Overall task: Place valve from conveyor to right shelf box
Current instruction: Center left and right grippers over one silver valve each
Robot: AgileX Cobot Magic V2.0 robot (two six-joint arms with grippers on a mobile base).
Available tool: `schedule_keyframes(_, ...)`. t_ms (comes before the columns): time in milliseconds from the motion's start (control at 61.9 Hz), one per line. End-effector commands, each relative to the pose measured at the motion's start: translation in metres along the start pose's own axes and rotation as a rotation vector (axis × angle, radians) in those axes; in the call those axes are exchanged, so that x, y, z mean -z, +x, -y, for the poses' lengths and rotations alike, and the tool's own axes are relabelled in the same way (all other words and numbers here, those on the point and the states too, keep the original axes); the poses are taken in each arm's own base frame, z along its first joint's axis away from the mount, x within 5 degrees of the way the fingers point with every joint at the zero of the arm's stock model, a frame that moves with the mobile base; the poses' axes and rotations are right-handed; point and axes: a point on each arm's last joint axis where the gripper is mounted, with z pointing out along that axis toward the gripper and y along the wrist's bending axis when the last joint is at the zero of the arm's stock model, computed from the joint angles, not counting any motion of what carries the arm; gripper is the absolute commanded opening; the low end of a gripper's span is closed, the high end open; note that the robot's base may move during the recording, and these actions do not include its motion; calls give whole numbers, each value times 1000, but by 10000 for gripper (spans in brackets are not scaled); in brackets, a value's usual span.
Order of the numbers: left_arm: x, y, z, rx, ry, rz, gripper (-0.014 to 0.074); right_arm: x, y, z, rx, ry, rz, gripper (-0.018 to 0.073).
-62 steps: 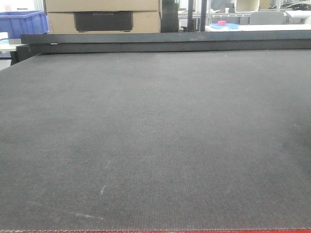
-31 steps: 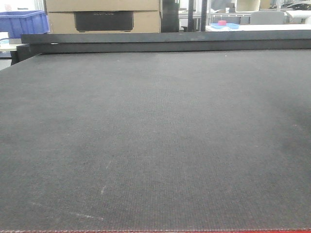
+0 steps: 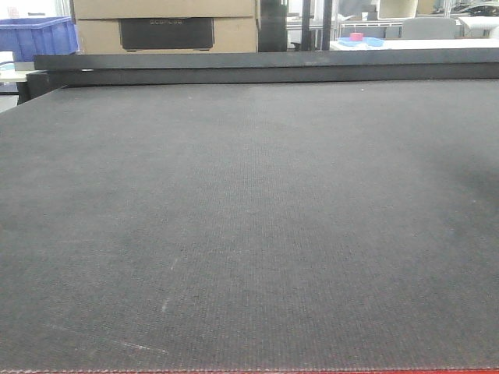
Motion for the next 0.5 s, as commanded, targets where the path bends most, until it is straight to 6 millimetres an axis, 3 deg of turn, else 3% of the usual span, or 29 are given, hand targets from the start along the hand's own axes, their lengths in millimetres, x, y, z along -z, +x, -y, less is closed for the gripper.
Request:
schedule_keyframes(0, 2, -2, 1, 6, 7, 12, -111, -5, -4, 3, 4, 11, -18, 456)
schedule_keyframes(484, 2, -2, 1, 6, 7, 12, -111, -62, -20, 8, -72, 11, -167, 478)
